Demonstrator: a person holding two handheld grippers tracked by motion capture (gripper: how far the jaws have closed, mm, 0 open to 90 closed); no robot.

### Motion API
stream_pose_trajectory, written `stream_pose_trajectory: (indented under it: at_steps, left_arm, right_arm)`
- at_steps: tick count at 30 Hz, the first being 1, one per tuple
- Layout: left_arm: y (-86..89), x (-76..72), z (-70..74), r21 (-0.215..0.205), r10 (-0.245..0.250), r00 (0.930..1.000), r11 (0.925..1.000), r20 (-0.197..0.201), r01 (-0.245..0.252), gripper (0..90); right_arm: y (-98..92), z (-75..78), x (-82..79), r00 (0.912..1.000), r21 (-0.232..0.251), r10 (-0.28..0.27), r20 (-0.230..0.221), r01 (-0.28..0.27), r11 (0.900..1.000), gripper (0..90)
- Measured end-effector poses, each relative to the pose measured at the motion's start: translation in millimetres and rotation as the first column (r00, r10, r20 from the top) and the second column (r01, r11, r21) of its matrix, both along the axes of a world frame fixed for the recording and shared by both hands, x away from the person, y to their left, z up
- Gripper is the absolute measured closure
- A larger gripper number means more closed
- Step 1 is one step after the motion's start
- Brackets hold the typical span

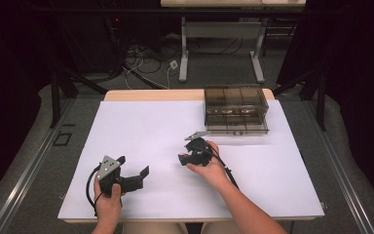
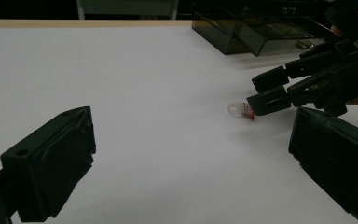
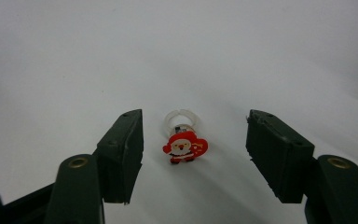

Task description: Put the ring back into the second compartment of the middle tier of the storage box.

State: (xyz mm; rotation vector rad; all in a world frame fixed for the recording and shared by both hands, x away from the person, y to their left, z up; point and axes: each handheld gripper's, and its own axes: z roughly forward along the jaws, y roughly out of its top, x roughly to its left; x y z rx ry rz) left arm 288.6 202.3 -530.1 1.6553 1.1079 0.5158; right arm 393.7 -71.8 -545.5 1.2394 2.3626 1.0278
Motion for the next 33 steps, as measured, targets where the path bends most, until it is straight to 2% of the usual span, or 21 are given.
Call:
stream_pose_trajectory:
  at_steps: [3,9,12,14,17,20,22,23,24,27,33]
  left_arm:
    - [0.1,0.2,-0.1,-0.001,0.0,1.0,1.0,-0.001,0.0,0.8]
    - [0.3,0.4,-0.3,0.001,0.0,1.0,1.0,-0.004,0.0,0.8]
    - [0.7,0.5,-0.3,0.002,0.0,1.0,1.0,-0.005,0.0,0.9]
    - [1.1,0.6,-0.3,0.002,0.0,1.0,1.0,-0.007,0.0,0.9]
    - [1.1,0.7,-0.4,-0.003,0.001,1.0,1.0,-0.007,-0.001,0.9]
    - [1.2,0.9,-0.4,-0.002,-0.001,1.0,1.0,-0.009,0.001,0.9]
    - [1.1,1.2,-0.6,0.0,-0.001,0.9999,1.0,-0.011,0.001,0.9]
    - [1.1,1.3,-0.6,0.001,0.0,0.9999,1.0,-0.01,0.0,0.9]
    - [1.0,1.5,-0.8,0.0,0.0,0.9999,1.0,-0.01,0.0,0.9]
    - [1.1,1.7,-0.9,-0.001,0.001,1.0,1.0,-0.01,-0.001,0.9]
    - [1.2,1.7,-0.9,0.001,0.0,0.9999,1.0,-0.012,0.0,1.0]
  right_arm:
    - [0.9,-1.0,0.5,0.9999,-0.018,0.006,-0.014,-0.006,1.0,41.2]
    - [2.9,-4.2,0.3,0.9997,-0.033,0.018,-0.014,-0.018,0.999,45.1]
    - [3.4,-4.7,0.3,0.9997,-0.033,0.017,-0.019,-0.018,0.999,46.4]
    - [4.7,-6.0,0.5,0.9999,-0.016,0.012,-0.007,-0.012,1.0,48.6]
    - [4.8,-6.8,0.7,0.9999,-0.017,0.012,-0.002,-0.012,1.0,50.5]
    - [4.6,-6.3,0.5,0.9998,-0.04,0.016,-0.015,-0.017,0.999,52.1]
    - [5.0,-6.9,0.3,0.9997,-0.046,0.019,-0.015,-0.02,0.999,53.5]
    - [6.3,-8.4,0.1,0.9999,-0.031,0.012,-0.004,-0.012,0.999,54.2]
    - [6.1,-8.1,0.3,0.9996,-0.049,0.025,-0.011,-0.026,0.998,55.3]
    - [7.1,-9.7,0.2,0.9998,-0.046,0.019,0.003,-0.019,0.999,57.0]
    - [8.1,-10.5,-0.2,0.9997,-0.073,0.023,-0.004,-0.023,0.997,63.2]
